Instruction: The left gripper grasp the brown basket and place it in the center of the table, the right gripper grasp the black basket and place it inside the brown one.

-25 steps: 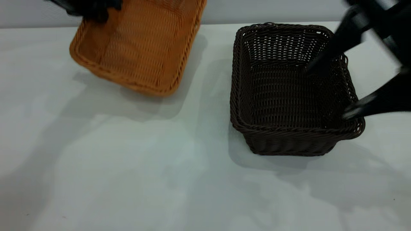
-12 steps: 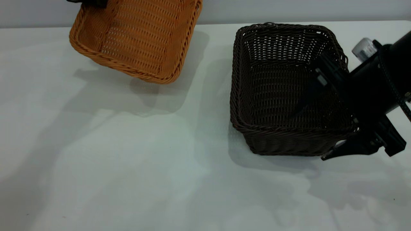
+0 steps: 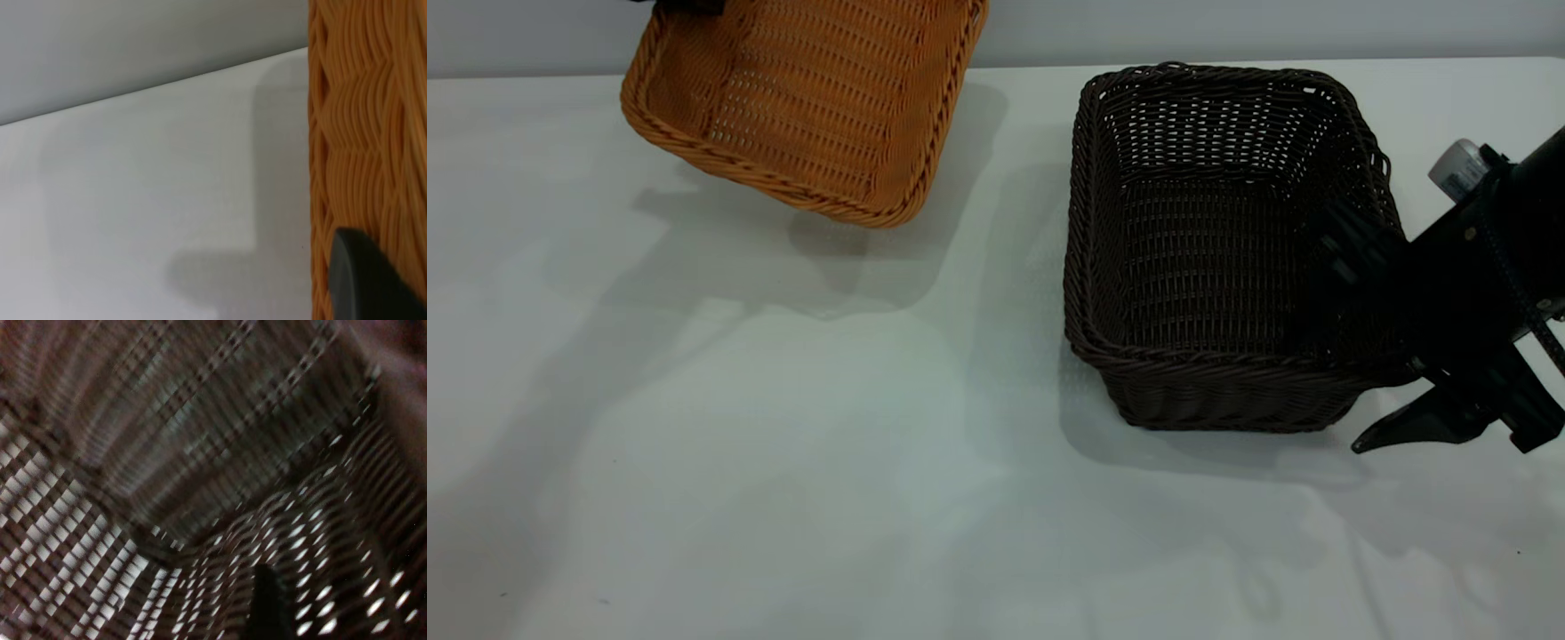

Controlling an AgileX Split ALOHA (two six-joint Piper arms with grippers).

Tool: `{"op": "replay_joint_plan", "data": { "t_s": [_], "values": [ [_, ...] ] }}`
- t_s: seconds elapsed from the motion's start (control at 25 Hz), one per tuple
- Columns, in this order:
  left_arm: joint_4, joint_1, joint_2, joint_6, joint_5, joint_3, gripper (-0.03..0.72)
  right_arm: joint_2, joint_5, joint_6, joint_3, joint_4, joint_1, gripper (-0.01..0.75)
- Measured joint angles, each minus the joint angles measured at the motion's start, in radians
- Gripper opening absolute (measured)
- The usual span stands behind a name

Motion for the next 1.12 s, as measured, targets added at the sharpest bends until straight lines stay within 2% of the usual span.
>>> {"op": "replay_joint_plan", "data": {
  "t_s": [0.2,0.32,0.4,0.52,0.68,0.88,1.0,1.12],
  "values": [
    [0.012,0.000,0.000,0.008,0.000,0.000,0.078,0.006,-0.058,0.003,-0.002,0.024,0.000,0.231],
    [0.013,0.000,0.000,0.008,0.000,0.000,0.078,0.004,-0.101,-0.029,-0.011,0.034,-0.004,0.135],
    [0.017,0.000,0.000,0.008,0.000,0.000,0.078,0.002,-0.099,-0.073,-0.011,0.034,-0.017,0.123],
    [0.045,0.000,0.000,0.008,0.002,0.000,0.078,0.002,-0.090,-0.160,-0.015,0.028,-0.083,0.118],
    [0.081,0.000,-0.011,0.017,0.071,0.000,0.078,-0.015,-0.063,-0.321,-0.039,-0.012,-0.235,0.111],
    [0.088,-0.003,-0.054,0.107,0.231,0.000,0.078,-0.098,-0.044,-0.507,-0.101,-0.072,-0.436,0.108],
    [0.083,-0.032,-0.083,0.214,0.324,0.000,0.078,-0.155,0.058,-0.574,-0.156,-0.095,-0.524,0.108],
    [-0.013,-0.089,-0.091,0.405,0.436,0.000,0.078,-0.197,0.179,-0.599,-0.212,-0.140,-0.577,0.108]
  ]
}}
